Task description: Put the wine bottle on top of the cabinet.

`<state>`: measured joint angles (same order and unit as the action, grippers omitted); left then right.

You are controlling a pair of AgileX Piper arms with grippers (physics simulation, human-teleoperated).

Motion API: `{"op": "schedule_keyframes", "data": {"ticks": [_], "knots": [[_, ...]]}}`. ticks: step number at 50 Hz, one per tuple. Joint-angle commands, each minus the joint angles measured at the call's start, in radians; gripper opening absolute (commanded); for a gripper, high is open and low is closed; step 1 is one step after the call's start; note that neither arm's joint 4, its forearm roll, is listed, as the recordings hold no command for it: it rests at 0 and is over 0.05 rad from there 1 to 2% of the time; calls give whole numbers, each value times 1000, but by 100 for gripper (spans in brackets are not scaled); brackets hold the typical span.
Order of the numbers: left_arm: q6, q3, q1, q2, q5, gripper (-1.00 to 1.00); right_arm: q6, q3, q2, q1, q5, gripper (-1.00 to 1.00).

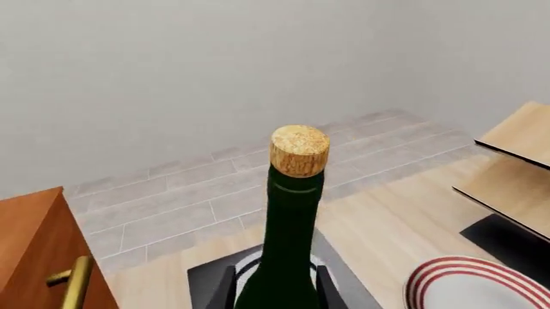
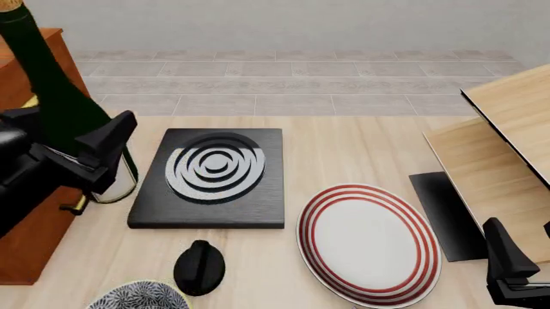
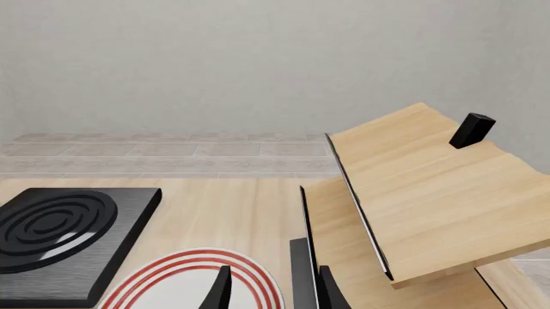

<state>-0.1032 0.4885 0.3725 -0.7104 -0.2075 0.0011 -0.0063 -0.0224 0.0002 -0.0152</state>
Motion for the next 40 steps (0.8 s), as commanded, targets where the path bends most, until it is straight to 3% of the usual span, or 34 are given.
{"op": "schedule_keyframes", "data": {"ticks": [1,40], "knots": [[-52,81,-77,-49,6,-100,0,0,0,0,0,100],[-58,376,-344,-172,127,-100,0,0,0,0,0,100]]}}
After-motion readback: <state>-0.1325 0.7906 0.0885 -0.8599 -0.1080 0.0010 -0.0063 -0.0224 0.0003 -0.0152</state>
